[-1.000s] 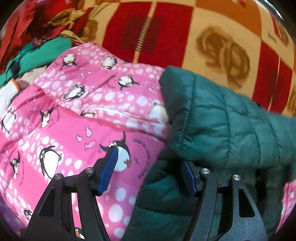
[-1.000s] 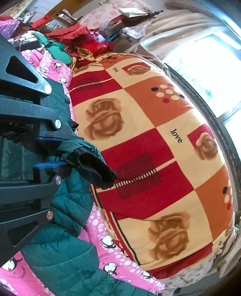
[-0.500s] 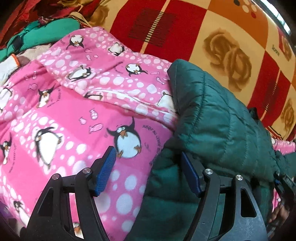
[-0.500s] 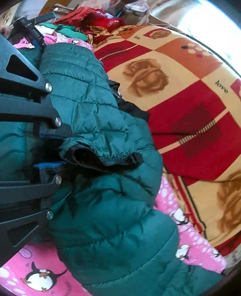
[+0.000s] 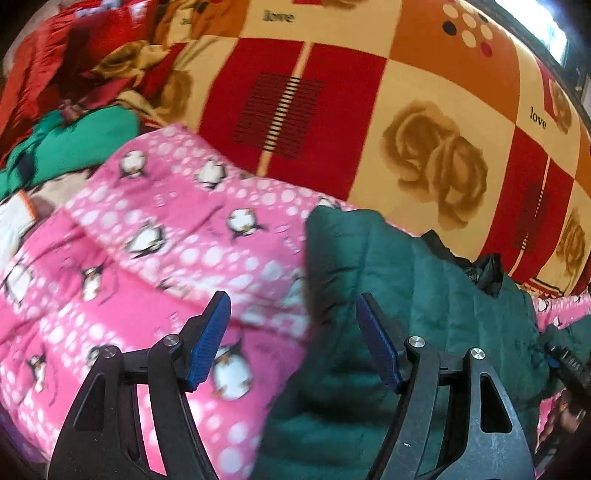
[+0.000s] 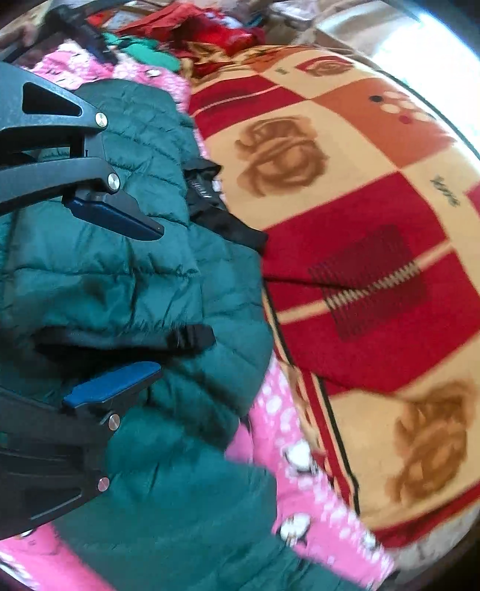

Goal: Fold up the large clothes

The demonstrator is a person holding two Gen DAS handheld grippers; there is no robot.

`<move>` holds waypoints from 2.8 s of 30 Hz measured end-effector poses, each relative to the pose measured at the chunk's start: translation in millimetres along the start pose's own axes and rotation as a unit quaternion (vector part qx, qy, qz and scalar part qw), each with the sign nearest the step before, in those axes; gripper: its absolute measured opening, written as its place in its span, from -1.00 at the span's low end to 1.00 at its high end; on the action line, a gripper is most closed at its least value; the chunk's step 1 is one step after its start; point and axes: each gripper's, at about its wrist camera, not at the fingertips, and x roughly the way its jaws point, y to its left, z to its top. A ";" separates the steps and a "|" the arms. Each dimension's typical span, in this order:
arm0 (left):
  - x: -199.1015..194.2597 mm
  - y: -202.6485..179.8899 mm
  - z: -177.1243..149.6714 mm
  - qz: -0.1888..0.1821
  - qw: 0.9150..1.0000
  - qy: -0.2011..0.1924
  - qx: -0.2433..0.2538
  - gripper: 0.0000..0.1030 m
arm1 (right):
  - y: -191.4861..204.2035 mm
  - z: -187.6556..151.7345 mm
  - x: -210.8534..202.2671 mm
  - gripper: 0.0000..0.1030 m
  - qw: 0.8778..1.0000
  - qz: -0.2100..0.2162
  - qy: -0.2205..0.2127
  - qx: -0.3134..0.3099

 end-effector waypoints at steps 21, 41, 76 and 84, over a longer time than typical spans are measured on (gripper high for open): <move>65.9 -25.2 -10.5 0.042 0.999 0.019 0.020 0.57 | -13.0 4.1 20.0 -0.59 0.999 -0.033 -0.007 -0.012; 64.9 -27.9 -12.7 0.047 0.999 0.009 0.026 0.57 | 60.1 -35.1 21.8 0.13 0.988 -0.018 0.002 -0.152; -7.7 -72.6 -32.1 0.049 0.992 -0.052 0.102 0.57 | 40.0 -57.5 -2.0 0.13 0.989 -0.046 0.005 -0.144; -21.2 -99.5 -35.4 -0.022 0.994 -0.046 0.096 0.57 | 38.7 -58.7 -35.5 0.13 0.988 -0.056 -0.025 -0.139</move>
